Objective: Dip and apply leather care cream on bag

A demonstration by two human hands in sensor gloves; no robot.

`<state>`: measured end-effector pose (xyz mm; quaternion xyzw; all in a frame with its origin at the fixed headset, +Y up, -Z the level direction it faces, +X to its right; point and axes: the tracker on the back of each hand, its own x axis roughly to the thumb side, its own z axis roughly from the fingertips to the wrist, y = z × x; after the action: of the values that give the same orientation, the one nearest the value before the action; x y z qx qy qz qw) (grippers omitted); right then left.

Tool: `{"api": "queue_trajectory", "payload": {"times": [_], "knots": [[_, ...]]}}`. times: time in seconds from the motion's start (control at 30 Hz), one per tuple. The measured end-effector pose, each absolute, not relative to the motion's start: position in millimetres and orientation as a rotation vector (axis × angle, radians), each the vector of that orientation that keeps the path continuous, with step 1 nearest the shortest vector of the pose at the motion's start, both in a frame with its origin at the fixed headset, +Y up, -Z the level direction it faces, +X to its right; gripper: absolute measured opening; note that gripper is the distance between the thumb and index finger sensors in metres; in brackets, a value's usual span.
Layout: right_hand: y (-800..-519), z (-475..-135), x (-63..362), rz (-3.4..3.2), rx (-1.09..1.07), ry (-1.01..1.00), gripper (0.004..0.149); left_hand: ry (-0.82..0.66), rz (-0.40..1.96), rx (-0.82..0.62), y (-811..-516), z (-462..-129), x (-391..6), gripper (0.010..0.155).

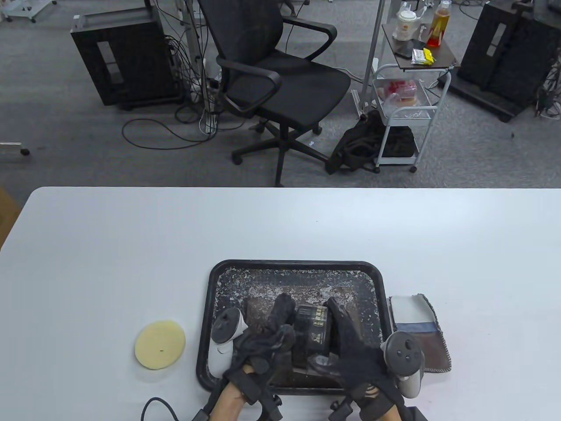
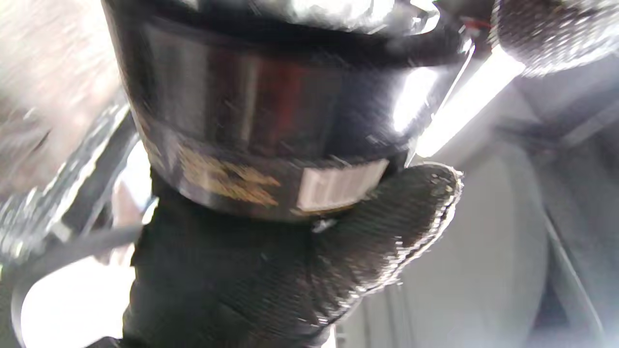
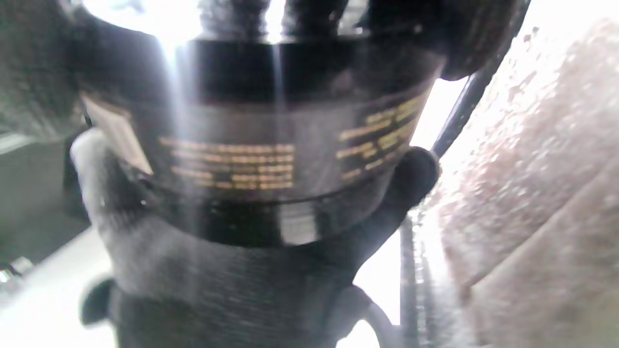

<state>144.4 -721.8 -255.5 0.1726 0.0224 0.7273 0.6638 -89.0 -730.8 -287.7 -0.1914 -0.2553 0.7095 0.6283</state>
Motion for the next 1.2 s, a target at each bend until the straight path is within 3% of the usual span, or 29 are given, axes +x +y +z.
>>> {"api": "queue_trajectory", "payload": {"times": [0.07,0.13,0.23,0.3,0.47,0.57,0.73,0.83,0.97,1.03,1.1,1.13,1.2], "knots": [[-726.9,-258.1,146.1,1.575,0.385,0.152,0.114,-0.655,1.371,-0.273,-721.8,-285.5,-94.3,0.111],[-732.6,-260.0,144.6,1.544,0.412,0.279,0.115,-0.686,1.253,-0.202,-719.2,-282.4,-97.6,0.111],[-737.3,-261.0,139.3,1.516,0.463,0.391,0.114,-0.713,1.344,-0.229,-722.5,-277.4,-96.4,0.112],[-733.9,-261.5,135.5,1.515,0.439,0.331,0.114,-0.757,1.353,-0.301,-723.3,-273.1,-91.9,0.113],[-733.6,-261.2,134.0,1.514,0.453,0.343,0.114,-0.707,1.256,-0.219,-723.1,-269.4,-94.6,0.111],[-726.0,-259.6,133.2,1.633,0.509,0.211,0.114,-0.621,1.434,-0.301,-734.7,-269.6,-94.3,0.111],[-719.5,-255.4,128.4,1.751,0.544,0.098,0.113,-0.47,1.654,-0.577,-752.7,-270.6,-95.5,0.11],[-718.5,-255.6,127.7,1.789,0.555,0.073,0.113,-0.434,1.738,-0.62,-758.5,-270.9,-95.8,0.109],[-726.4,-259.5,130.1,1.601,0.49,0.126,0.113,-0.517,1.749,-0.454,-748.5,-269.2,-90.9,0.108],[-729.7,-261.6,136.1,1.49,0.408,0.131,0.113,-0.599,1.526,-0.279,-733.7,-266.2,-90.6,0.109],[-732.4,-262.3,139.6,1.456,0.41,0.18,0.113,-0.7,1.299,-0.191,-723.6,-264.1,-89.1,0.111],[-733.4,-262.6,140.1,1.444,0.417,0.225,0.113,-0.758,1.179,-0.178,-719.2,-262.4,-86.7,0.112],[-733.3,-261.4,141.4,1.462,0.427,0.246,0.113,-0.734,1.113,-0.178,-719.8,-259.6,-85.4,0.112]]}}
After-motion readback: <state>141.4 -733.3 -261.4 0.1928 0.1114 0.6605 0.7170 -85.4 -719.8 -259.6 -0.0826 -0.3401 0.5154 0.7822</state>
